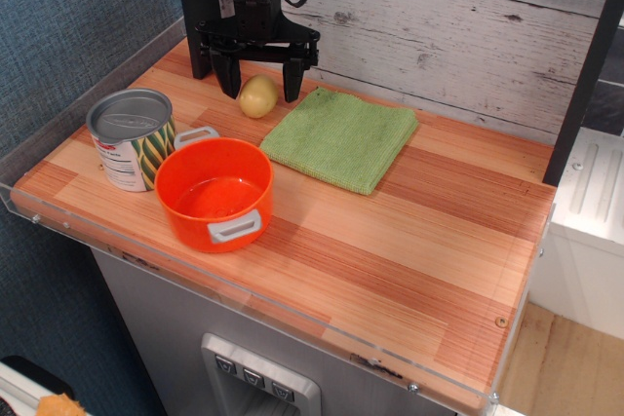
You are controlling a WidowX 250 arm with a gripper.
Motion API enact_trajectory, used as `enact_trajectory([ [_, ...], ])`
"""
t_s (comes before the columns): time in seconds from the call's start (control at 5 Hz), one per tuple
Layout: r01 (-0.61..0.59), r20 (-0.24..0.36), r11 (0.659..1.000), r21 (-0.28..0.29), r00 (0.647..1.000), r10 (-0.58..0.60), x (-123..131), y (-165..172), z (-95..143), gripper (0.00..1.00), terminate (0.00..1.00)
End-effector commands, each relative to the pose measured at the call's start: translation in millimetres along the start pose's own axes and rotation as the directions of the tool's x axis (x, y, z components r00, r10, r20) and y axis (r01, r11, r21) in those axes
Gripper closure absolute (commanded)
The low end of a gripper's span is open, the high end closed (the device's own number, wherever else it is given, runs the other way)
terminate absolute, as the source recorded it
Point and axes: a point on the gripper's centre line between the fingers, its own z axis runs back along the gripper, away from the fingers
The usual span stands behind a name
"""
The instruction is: Place the potato inside the red pot
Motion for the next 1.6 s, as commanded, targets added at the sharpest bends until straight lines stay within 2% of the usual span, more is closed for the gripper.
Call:
enact_trajectory([
  [0.0,-0.004,0.02,1.0,0.005,1.0,0.003,5,4,6,0.0,0.0],
  [0.2,-0.012,0.019,1.0,0.003,1.0,0.012,5,5,6,0.0,0.0],
  [0.4,-0.015,0.01,1.0,0.006,1.0,0.015,6,5,2,1.0,0.0],
  [0.6,-0.027,0.037,1.0,0.007,0.999,0.027,6,8,13,1.0,0.0],
  [1.2,-0.117,0.165,0.989,0.086,0.981,0.101,-8,12,75,1.0,0.0],
  [1.4,-0.133,0.153,0.989,0.063,0.981,0.122,-23,9,87,1.0,0.0],
])
